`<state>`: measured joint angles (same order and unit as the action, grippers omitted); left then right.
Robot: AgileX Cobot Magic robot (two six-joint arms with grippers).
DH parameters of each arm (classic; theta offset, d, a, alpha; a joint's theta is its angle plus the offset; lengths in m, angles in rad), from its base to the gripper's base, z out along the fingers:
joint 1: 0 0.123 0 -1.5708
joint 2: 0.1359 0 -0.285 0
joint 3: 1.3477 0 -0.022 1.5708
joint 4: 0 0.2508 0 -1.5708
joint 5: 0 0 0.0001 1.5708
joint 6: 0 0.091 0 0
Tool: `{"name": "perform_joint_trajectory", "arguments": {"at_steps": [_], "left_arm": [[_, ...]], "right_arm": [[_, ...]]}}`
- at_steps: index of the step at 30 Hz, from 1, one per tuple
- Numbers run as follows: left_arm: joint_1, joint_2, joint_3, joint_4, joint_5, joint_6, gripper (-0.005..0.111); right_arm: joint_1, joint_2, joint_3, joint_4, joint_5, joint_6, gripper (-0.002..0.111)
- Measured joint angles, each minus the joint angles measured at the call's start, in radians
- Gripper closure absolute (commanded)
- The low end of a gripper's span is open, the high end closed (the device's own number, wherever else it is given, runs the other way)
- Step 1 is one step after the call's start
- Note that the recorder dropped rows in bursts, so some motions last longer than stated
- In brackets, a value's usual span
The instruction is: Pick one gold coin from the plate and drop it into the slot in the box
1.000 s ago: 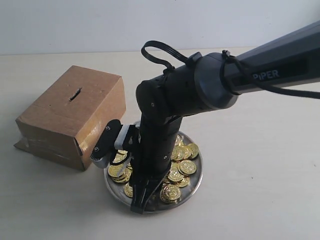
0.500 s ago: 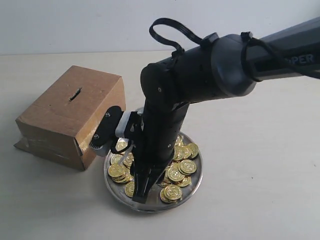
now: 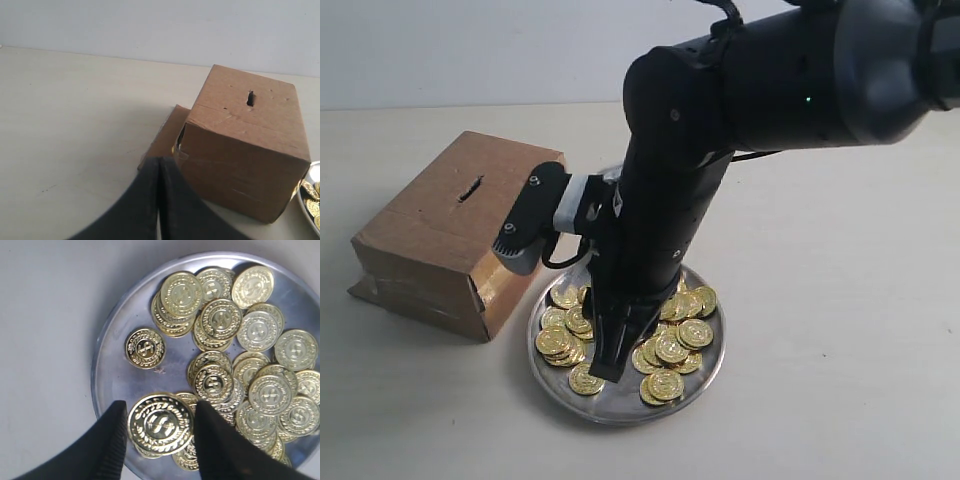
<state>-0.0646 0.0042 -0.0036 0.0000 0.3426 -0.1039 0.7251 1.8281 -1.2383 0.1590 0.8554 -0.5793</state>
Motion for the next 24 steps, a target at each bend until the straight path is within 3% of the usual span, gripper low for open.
{"name": "perform_joint_trajectory", "arguments": {"at_steps": [20,24], "left_arm": [[0.000,0.000,0.000,0.053,0.000,0.052,0.107],[0.000,0.000,0.002,0.019,-0.072,0.015,0.107]], "right_arm": [[0.000,-0.013,0.000,0.000,0.014,0.000,0.084],[0.000,-0.013,0.000,0.000,0.016,0.000,0.084]]}}
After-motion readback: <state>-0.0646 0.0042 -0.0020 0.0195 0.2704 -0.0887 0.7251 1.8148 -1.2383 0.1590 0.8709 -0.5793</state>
